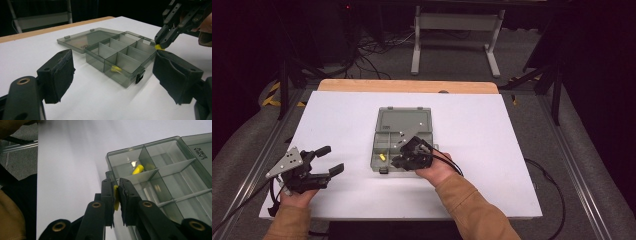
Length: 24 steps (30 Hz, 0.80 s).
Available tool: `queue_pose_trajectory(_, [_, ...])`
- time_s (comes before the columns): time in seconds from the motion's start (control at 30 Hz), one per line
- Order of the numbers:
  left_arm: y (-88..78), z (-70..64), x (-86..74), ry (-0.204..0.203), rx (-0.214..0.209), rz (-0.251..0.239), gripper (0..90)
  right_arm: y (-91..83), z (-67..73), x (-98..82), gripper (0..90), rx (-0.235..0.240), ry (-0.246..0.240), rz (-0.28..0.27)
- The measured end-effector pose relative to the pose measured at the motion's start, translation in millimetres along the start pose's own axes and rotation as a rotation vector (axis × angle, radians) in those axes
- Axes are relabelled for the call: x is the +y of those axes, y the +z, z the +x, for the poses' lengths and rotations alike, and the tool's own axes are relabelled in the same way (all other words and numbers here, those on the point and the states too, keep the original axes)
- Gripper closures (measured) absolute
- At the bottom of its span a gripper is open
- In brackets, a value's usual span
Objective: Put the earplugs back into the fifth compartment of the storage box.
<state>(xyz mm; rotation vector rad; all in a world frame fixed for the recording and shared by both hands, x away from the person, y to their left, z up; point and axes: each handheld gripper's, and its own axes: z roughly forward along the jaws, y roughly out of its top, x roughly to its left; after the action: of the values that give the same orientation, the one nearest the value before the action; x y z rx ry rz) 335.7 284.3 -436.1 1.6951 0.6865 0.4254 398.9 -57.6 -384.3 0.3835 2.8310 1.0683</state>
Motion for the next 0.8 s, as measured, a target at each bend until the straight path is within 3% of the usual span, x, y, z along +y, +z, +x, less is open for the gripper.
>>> queue_pose_trajectory(0.8, [-0.4, 0.5, 0.0, -0.003, -0.001, -0.001, 18.0, 26.4, -14.4, 29.8, 81.6, -0.005, 0.001, -0.016])
